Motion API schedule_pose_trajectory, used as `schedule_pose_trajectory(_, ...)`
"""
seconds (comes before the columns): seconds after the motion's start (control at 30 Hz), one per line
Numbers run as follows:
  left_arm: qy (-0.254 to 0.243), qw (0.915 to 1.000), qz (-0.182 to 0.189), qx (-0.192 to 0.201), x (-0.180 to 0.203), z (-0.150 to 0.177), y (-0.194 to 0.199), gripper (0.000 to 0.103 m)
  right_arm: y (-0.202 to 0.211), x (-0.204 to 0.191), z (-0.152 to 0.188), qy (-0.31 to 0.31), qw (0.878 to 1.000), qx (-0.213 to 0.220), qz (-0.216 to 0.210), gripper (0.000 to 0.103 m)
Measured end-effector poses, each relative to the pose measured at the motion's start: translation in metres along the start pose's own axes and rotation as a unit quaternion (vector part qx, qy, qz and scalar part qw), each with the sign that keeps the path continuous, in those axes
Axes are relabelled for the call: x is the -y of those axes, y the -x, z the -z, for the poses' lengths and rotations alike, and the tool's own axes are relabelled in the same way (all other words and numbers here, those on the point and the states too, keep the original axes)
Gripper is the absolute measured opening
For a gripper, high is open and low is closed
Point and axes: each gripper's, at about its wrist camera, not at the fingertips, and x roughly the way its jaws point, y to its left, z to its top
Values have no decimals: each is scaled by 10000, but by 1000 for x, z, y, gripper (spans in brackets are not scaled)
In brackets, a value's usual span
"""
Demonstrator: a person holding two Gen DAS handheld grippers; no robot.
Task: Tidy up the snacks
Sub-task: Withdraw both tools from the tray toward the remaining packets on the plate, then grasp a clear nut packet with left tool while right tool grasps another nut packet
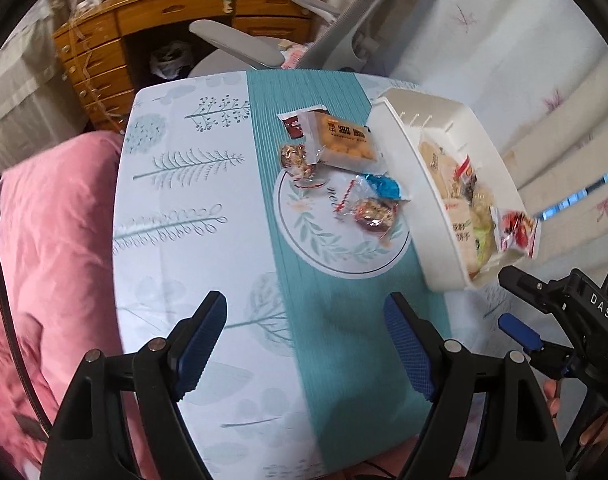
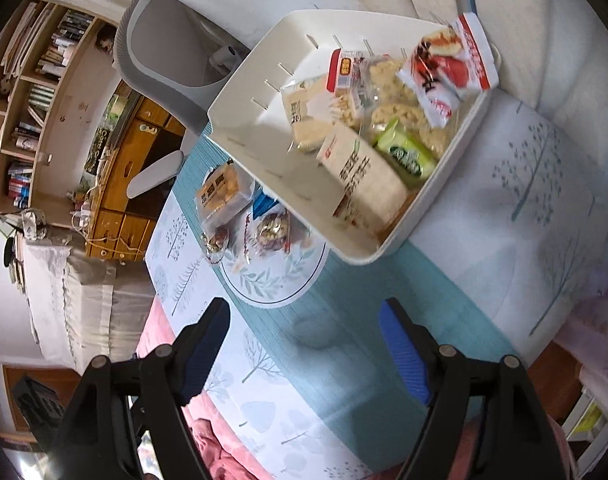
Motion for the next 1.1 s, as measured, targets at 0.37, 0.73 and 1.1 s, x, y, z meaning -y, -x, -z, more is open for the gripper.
schedule_pose_trajectory(0.37, -1220, 9903, -278, -602, -16, -37, -23, 84, -18, -31, 47, -140, 9995, 247, 154, 87)
schedule_pose_trajectory(0.73, -1580, 9827, -579, -769, -9, -90, -72, 84, -53, -64, 53, 637, 9938, 746, 521, 87)
schedule_pose_trajectory(1.1, -1160, 9894, -300, -826, -13, -121, -144, 84, -106, -70, 46, 1150, 9805, 1354, 841, 87)
